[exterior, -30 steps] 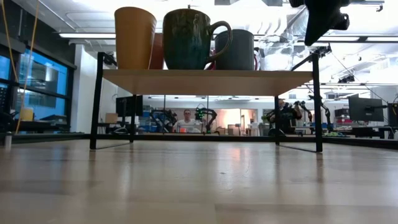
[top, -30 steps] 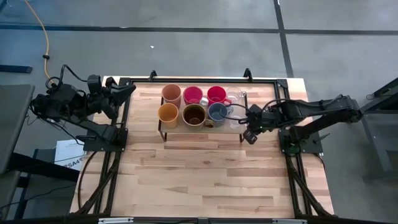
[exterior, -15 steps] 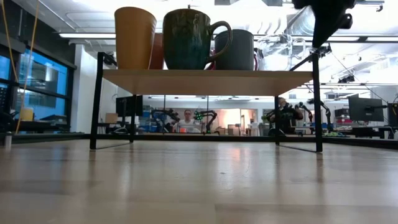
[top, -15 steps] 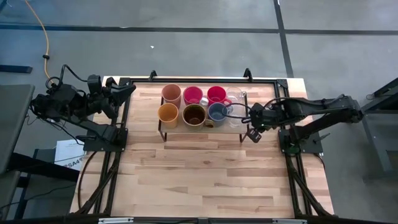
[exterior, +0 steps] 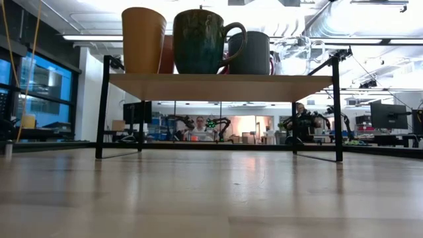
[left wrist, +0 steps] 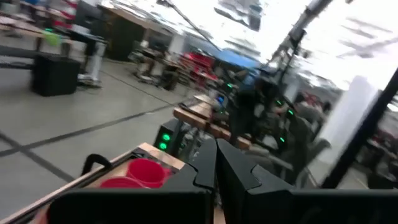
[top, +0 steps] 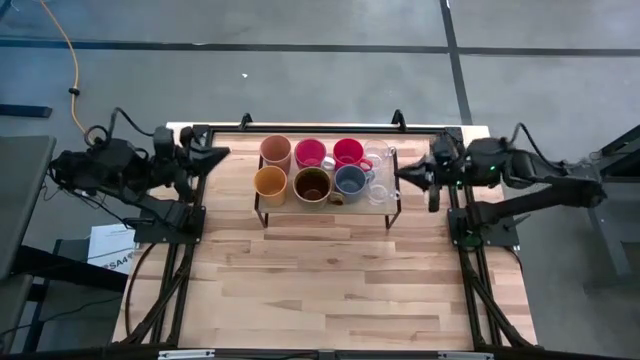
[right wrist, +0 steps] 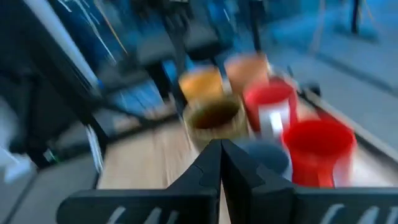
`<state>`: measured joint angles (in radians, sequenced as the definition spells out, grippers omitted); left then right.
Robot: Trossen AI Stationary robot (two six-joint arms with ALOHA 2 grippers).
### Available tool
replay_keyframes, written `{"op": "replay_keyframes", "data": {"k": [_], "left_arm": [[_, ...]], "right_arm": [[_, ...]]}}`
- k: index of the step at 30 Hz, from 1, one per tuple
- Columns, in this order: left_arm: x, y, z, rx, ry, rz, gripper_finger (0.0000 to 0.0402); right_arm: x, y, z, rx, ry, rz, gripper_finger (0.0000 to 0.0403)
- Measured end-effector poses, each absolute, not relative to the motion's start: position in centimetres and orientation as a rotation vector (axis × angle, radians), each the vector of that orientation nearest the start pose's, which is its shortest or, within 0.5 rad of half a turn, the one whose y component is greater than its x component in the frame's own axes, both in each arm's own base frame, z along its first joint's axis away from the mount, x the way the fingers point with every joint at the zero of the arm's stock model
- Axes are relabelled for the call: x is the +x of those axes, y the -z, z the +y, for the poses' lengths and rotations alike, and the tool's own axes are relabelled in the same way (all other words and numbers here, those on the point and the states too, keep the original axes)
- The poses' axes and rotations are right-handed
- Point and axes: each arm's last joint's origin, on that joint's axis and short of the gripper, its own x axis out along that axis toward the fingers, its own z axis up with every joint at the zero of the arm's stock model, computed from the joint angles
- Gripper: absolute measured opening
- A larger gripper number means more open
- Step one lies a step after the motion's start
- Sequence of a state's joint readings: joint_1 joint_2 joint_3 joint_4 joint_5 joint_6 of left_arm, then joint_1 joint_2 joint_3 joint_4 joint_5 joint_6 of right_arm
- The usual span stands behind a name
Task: Stack small to large cups/mugs on shelf
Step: Return to Home Position
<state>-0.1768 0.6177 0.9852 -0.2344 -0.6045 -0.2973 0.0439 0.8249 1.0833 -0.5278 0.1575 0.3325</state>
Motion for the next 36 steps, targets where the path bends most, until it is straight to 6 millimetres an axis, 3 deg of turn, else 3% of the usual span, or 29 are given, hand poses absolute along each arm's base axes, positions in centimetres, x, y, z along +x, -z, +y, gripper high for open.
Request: {"op": "replay_keyframes", "data": {"k": [8,20,26,29,32,36], "left_arm": [[12.8,-40.7,-0.7,-0.317,-0.388,-0.131,0.0000],[12.1,-41.2,-0.5,-0.309,-0.388,-0.171,0.0000],[12.1,-41.0,-0.8,-0.299,-0.307,-0.143,0.0000],[12.2,-40.1,-0.9,-0.279,-0.270,-0.080,0.0000],[11.9,-38.0,-0.9,-0.306,-0.238,-0.060,0.0000],[11.1,-35.1,-0.8,-0.372,-0.198,-0.160,0.0000]], "right_arm": [[14.1,-38.4,-2.0,0.250,0.040,-0.054,0.0000],[12.7,-38.9,-2.4,0.290,0.006,-0.080,0.0000],[12.7,-38.8,-2.4,0.303,0.009,-0.069,0.0000],[12.7,-38.8,-2.5,0.346,0.040,-0.074,0.0000],[12.7,-38.8,-2.6,0.372,0.057,-0.078,0.0000],[12.8,-38.6,-2.6,0.403,0.066,-0.061,0.0000]]}}
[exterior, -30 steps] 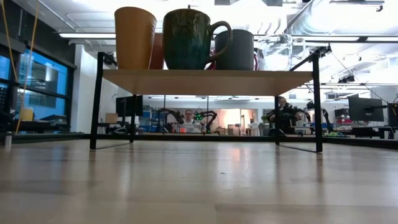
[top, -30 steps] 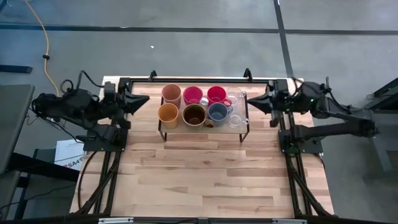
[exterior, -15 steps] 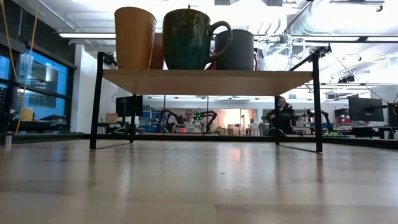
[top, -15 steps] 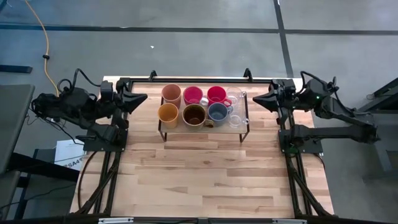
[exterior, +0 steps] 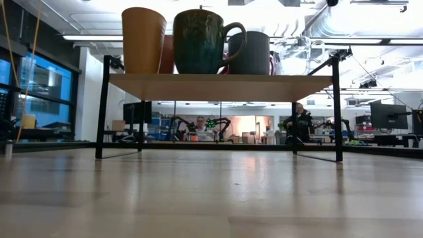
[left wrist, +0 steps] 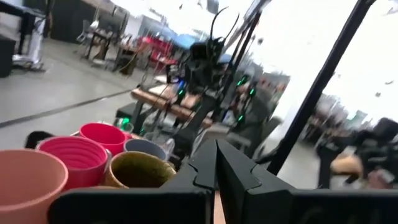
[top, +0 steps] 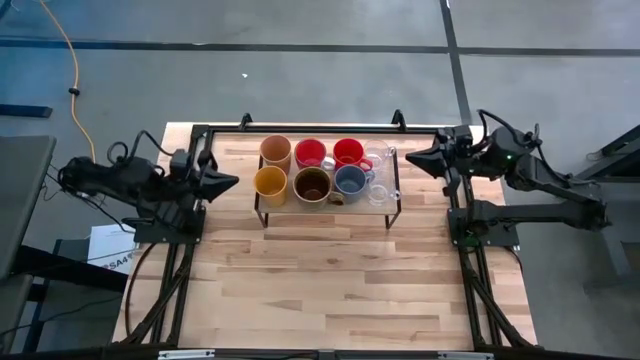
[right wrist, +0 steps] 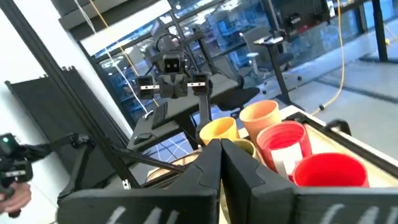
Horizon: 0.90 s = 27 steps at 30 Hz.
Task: Stack small to large cups/mugs on shelf
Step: Return to Home Position
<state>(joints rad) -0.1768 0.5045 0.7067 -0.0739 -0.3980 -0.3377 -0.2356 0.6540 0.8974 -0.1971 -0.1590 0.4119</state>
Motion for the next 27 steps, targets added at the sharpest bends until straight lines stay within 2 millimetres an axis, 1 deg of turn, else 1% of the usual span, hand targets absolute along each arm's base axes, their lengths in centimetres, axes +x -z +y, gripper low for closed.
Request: {"op": "replay_keyframes", "data": {"k": [7,11,14,20,25,27], "left_arm": [[9.5,-30.4,-0.5,-0.425,-0.197,-0.277,0.0000],[8.6,-28.9,-0.3,-0.448,-0.210,-0.347,0.0000],[8.3,-28.1,-0.2,-0.450,-0.208,-0.366,0.0000],[8.5,-25.9,-0.3,-0.477,-0.199,-0.353,0.0000],[9.2,-23.7,-0.4,-0.521,-0.173,-0.405,0.0000],[9.2,-23.3,-0.4,-0.526,-0.167,-0.439,0.0000]], "right_arm": [[12.8,-38.0,-2.7,0.431,0.123,-0.016,0.0000],[12.7,-38.0,-2.7,0.439,0.123,-0.017,0.0000],[12.7,-38.0,-2.7,0.450,0.123,-0.017,0.0000],[12.7,-38.0,-2.7,0.473,0.122,-0.018,0.0000],[12.7,-38.0,-2.7,0.496,0.123,-0.017,0.0000],[12.7,-38.0,-2.7,0.500,0.124,-0.013,0.0000]]}}
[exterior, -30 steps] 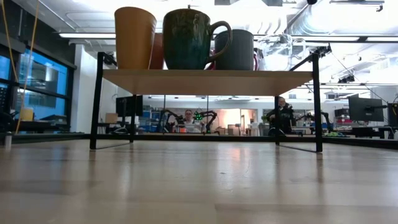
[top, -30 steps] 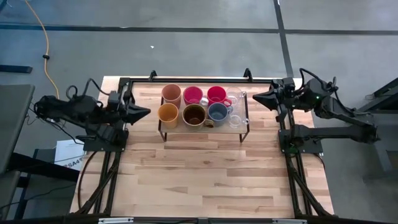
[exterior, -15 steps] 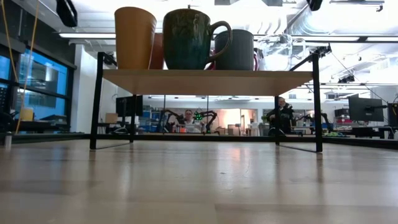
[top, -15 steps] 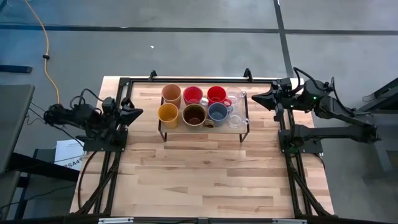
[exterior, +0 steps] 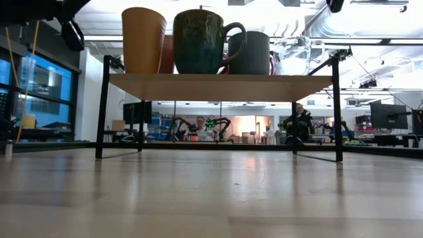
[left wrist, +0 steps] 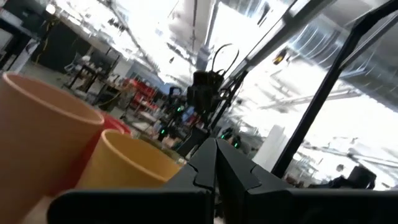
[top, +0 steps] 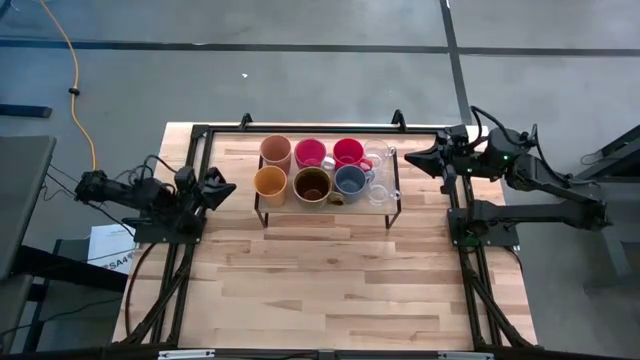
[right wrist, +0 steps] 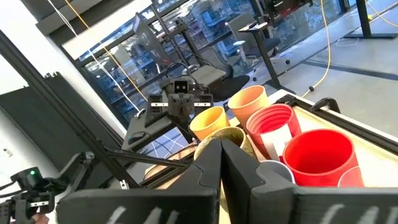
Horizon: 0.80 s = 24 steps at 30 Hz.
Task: Stack small to large cups/mugs on shelf
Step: Return to Home Position
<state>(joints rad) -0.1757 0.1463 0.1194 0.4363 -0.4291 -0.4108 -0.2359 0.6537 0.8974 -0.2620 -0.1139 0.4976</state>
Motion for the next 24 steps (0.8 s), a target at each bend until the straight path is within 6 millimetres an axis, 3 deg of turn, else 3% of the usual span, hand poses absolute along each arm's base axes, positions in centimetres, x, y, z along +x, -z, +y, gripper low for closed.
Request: {"op": "replay_keyframes", "data": {"k": [6,15,24], "left_arm": [[9.3,-23.2,0.1,-0.500,-0.160,-0.458,0.0000],[9.5,-22.7,2.3,-0.549,-0.190,-0.427,0.0000],[9.6,-22.2,2.0,-0.578,-0.219,-0.387,0.0000]], "right_arm": [[12.7,-37.9,-2.7,0.506,0.135,-0.005,0.0000],[12.7,-37.7,-2.8,0.527,0.143,0.008,0.0000],[12.7,-37.6,-2.8,0.537,0.146,0.015,0.0000]]}}
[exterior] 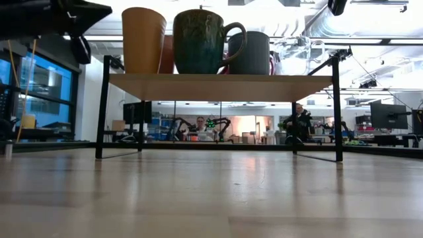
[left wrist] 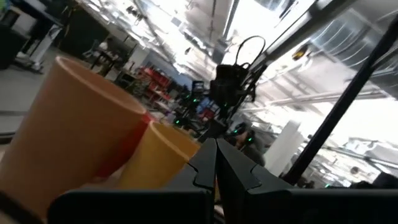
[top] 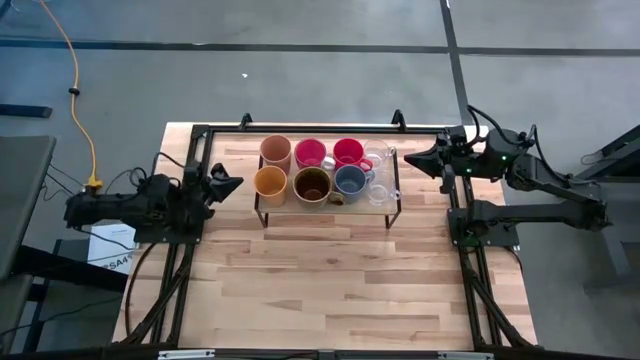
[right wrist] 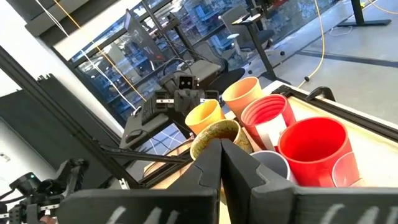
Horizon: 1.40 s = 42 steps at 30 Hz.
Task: Stack small to large cups/mugs on shelf
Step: Return to Home Position
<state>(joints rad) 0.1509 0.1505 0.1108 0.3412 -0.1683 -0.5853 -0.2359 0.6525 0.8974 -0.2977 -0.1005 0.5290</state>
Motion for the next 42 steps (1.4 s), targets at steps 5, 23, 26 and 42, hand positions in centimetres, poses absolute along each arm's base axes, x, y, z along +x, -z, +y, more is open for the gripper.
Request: {"op": "replay_keyframes", "data": {"k": [5,23,26,42], "left_arm": [[9.8,-21.7,1.5,-0.570,-0.236,-0.332,0.0000],[8.5,-21.6,1.4,-0.570,-0.261,-0.357,0.0000],[8.5,-21.6,1.4,-0.569,-0.261,-0.362,0.0000],[8.4,-21.7,1.4,-0.566,-0.259,-0.371,0.0000]], "right_arm": [[12.7,-37.5,-2.7,0.545,0.150,0.029,0.0000],[12.3,-37.5,-2.7,0.571,0.151,0.024,0.0000],[12.3,-37.5,-2.7,0.572,0.151,0.024,0.0000],[12.3,-37.5,-2.6,0.569,0.150,0.025,0.0000]]}}
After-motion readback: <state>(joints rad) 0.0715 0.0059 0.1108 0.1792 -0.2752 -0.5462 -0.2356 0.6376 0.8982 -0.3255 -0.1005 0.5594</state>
